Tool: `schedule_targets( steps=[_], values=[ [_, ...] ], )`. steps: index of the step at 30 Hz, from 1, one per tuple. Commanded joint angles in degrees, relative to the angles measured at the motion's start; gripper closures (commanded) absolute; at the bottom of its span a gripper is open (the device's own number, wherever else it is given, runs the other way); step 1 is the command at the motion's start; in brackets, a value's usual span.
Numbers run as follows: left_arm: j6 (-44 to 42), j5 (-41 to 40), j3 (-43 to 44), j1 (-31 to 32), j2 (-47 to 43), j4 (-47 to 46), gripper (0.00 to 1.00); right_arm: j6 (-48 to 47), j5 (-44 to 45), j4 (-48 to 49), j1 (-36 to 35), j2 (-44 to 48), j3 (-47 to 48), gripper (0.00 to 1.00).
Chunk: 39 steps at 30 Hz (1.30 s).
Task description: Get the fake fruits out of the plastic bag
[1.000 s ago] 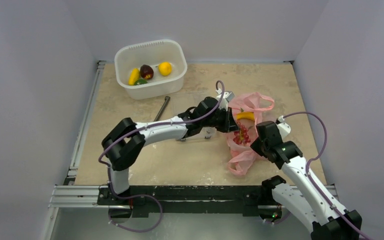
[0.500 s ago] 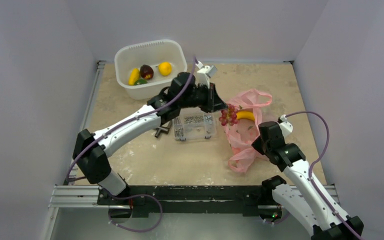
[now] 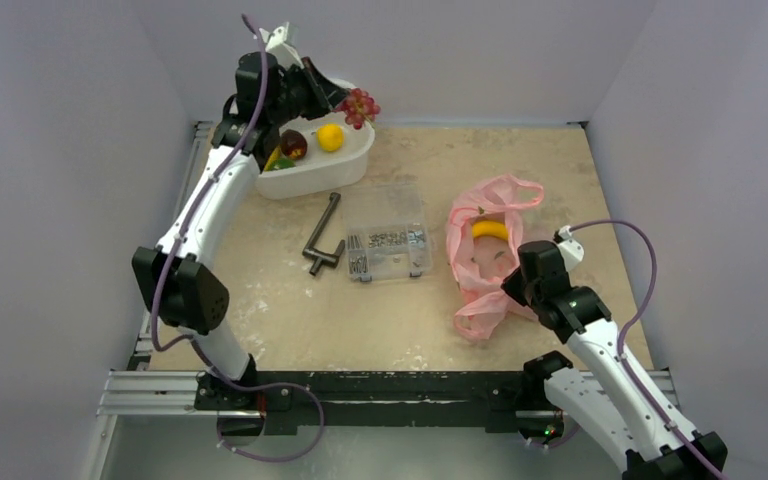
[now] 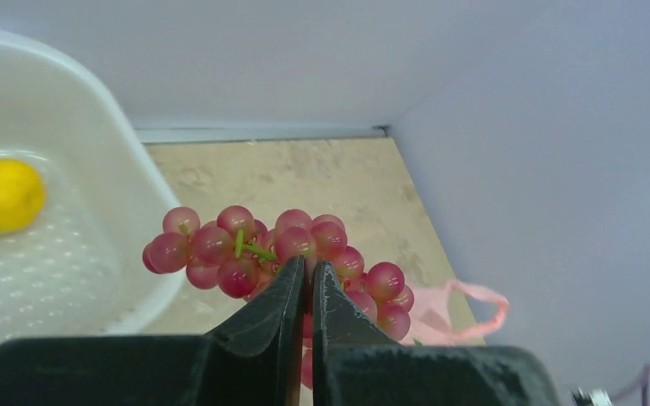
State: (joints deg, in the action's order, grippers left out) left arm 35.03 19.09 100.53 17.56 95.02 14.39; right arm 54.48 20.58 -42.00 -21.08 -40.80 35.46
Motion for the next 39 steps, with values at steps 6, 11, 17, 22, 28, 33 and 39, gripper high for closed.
schedule_targets(
  steps=[6, 11, 17, 22, 28, 33, 39],
  values=[
    [9.6, -5.5, 13.1, -10.1, 24.0, -12.9, 1.00, -2.4, -0.8, 1.1, -0.2, -2.5, 4.2, 1.00],
    [12.5, -8.5, 20.2, -12.5, 33.9, -7.8, 1.00, -2.4, -0.6, 0.4, -0.1, -2.3, 4.9, 1.00],
    [11.0, -16.8, 17.9, -13.3, 37.8, -6.6, 1.00, -2.6, -2.0, 1.1, -0.2, -2.6, 4.9, 1.00],
    [12.4, -17.2, 17.2, -14.5, 40.0, -5.2, 1.00, -2.7, -2.5, 1.1, -0.2, -2.8, 4.6, 1.00],
    [14.5, -14.7, 15.6, -15.8, 39.6, -5.1, 0.54, -2.8, -3.2, 1.8, -0.2, -2.8, 4.1, 1.00],
    [12.1, -14.6, 14.7, -15.8, 34.1, -1.1, 0.34, -3.6, -4.2, 2.3, -0.2, -3.7, 4.1, 1.00],
    [15.9, -6.2, -0.1, -12.9, 20.8, -7.3, 0.34, -3.1, -5.1, -3.9, -0.2, -7.2, 4.7, 1.00]
  ],
)
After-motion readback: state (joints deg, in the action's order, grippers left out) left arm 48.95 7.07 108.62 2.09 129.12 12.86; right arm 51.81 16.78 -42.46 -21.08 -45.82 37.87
